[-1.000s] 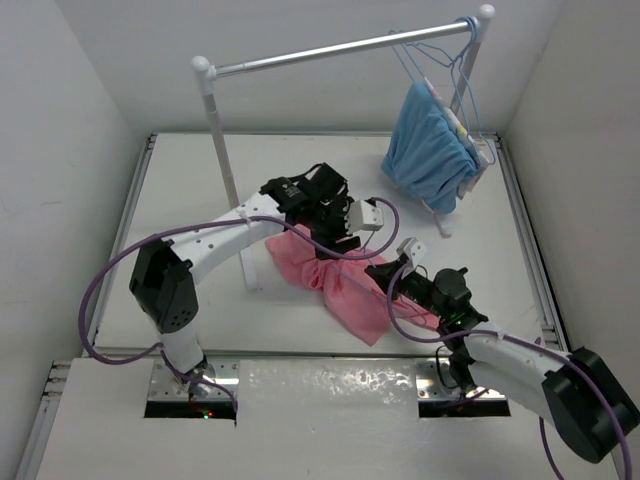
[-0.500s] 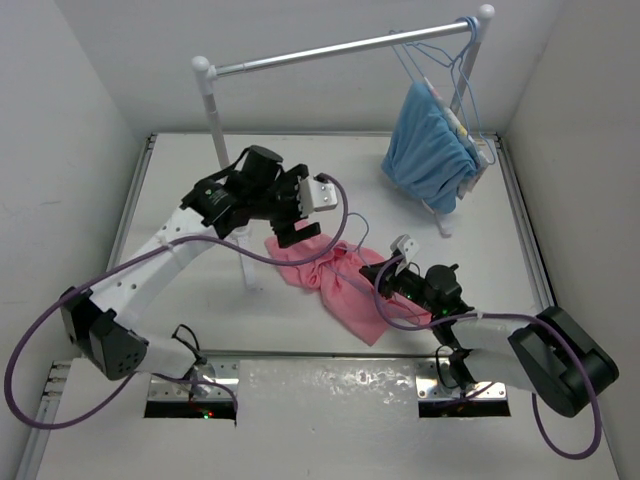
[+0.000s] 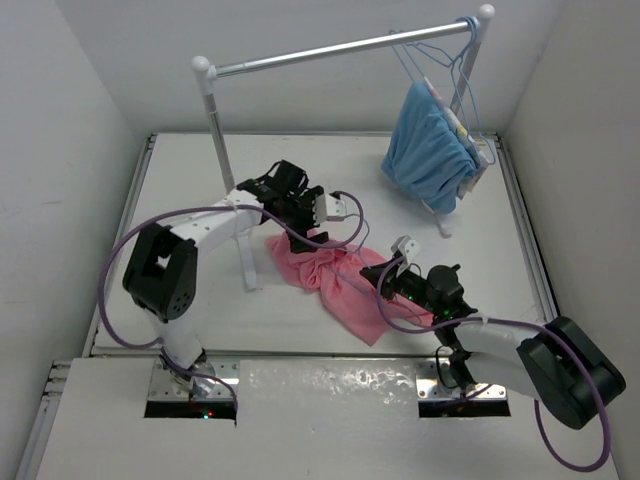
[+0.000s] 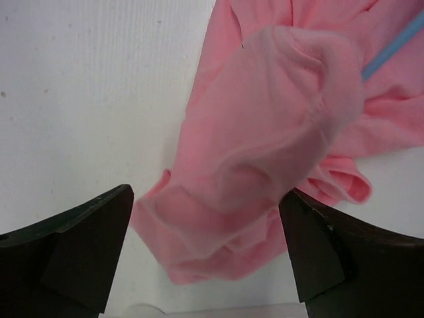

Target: Place the t-shirt on the hanger

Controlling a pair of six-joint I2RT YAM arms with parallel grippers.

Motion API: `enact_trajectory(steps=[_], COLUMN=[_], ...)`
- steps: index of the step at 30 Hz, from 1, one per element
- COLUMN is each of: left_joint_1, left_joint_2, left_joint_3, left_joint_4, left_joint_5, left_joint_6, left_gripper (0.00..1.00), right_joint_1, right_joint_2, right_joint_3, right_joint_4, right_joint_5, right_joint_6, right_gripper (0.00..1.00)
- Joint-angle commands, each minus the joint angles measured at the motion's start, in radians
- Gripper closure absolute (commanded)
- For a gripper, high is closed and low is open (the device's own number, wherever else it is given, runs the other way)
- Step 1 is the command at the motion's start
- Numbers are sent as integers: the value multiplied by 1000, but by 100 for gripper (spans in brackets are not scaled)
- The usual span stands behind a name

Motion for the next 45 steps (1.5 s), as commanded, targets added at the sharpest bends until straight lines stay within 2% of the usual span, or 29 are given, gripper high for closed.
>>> enact_trajectory(steps=[1,3,4,7,9,12,16,19,26,29,32,33,35,36,38,39,40,43,45], left_joint_1=[-6,-3,-3,-3,-4,-7,-41,-73,-69,-69,-66,-64,-59,-61,-61,-61,-59,-59,-59], left_joint_2=[68,125,149,151,152,175,156,136,108,73,16,-1,-60,-79,-134,-147,-157,-184,-200], left_joint_3=[88,122,130,125,134,177,168,118,127,141,115,102,61,47,16,15,21,42,46], left_joint_4=[40,13,0,-9,-18,-86,-132,-127,-172,-186,-105,-25,53,92,172,187,201,196,193], left_joint_5=[95,105,121,184,210,301,373,376,460,477,409,334,234,132,50,-16,-45,-130,-133], left_joint_6=[80,94,100,128,126,126,136,146,123,93,-22,-115,-203,-264,-300,-329,-344,-377,-386], left_gripper=[14,31,44,57,58,76,76,76,80,100,100,100,100,100,100,100,100,100,100], right_joint_1=[-2,-3,-2,-3,-3,-3,-3,-2,-3,-3,-2,-3,-3,-3,-3,-3,-3,-3,-3], right_joint_2=[-39,-52,-54,-53,-43,-39,-63,-92,-187,-215,-236,-238,-238,-234,-214,-207,-204,-207,-247], right_joint_3=[20,28,32,52,66,89,109,135,155,167,178,196,228,250,323,350,404,492,524], right_joint_4=[6,-4,-16,-28,-30,-59,-100,-154,-269,-301,-344,-367,-460,-497,-597,-629,-657,-746,-797], right_joint_5=[-26,-17,-18,-33,-38,-43,-44,-38,11,22,57,75,134,199,259,308,324,437,471], right_joint_6=[-19,-27,-33,-39,-42,-48,-60,-82,-140,-161,-178,-184,-192,-194,-189,-183,-177,-117,-62], right_gripper=[100,100,100,100,100,100,100,100,100,100,100,100,98,82,50,38,23,2,1])
